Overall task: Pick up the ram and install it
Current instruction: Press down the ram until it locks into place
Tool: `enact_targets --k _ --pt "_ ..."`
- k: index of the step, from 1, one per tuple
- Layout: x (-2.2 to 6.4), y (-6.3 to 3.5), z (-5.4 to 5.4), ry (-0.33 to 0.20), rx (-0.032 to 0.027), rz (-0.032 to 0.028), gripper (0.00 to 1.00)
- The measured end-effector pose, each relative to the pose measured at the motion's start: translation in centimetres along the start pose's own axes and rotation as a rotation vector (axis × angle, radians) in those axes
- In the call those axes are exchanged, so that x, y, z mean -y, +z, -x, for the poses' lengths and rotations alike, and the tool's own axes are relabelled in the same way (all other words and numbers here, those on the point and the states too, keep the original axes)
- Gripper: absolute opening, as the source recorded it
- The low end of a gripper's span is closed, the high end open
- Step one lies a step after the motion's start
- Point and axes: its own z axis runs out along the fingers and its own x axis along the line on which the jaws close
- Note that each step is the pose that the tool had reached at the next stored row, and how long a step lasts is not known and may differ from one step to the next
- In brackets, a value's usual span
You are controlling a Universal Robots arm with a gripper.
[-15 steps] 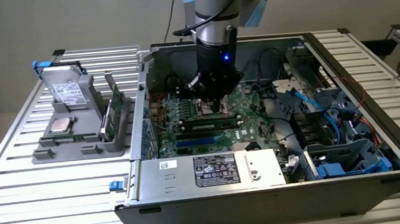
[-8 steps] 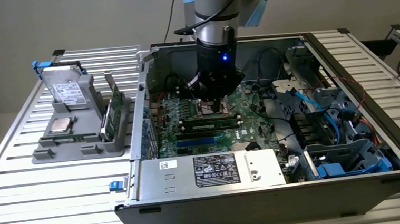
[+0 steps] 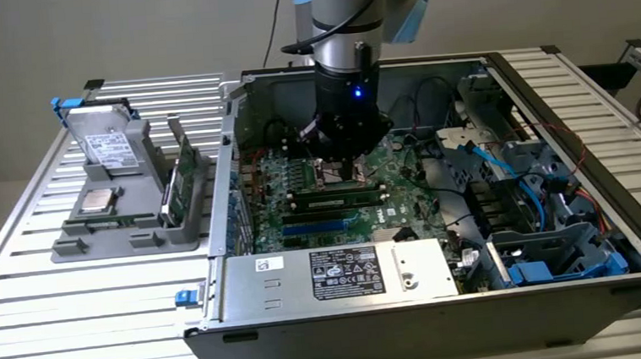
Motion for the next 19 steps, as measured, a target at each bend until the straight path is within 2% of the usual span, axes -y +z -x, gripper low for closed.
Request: enact_targets --k 5,11,19 --pt "0.0 0.0 0.0 0.049 0.0001 -0.0038 0.11" --pt "0.0 0.0 0.0 0.096 -0.0006 -0.0113 0.11" --pt "0.0 0.0 0.0 0.138 0.0006 -0.0296 0.11"
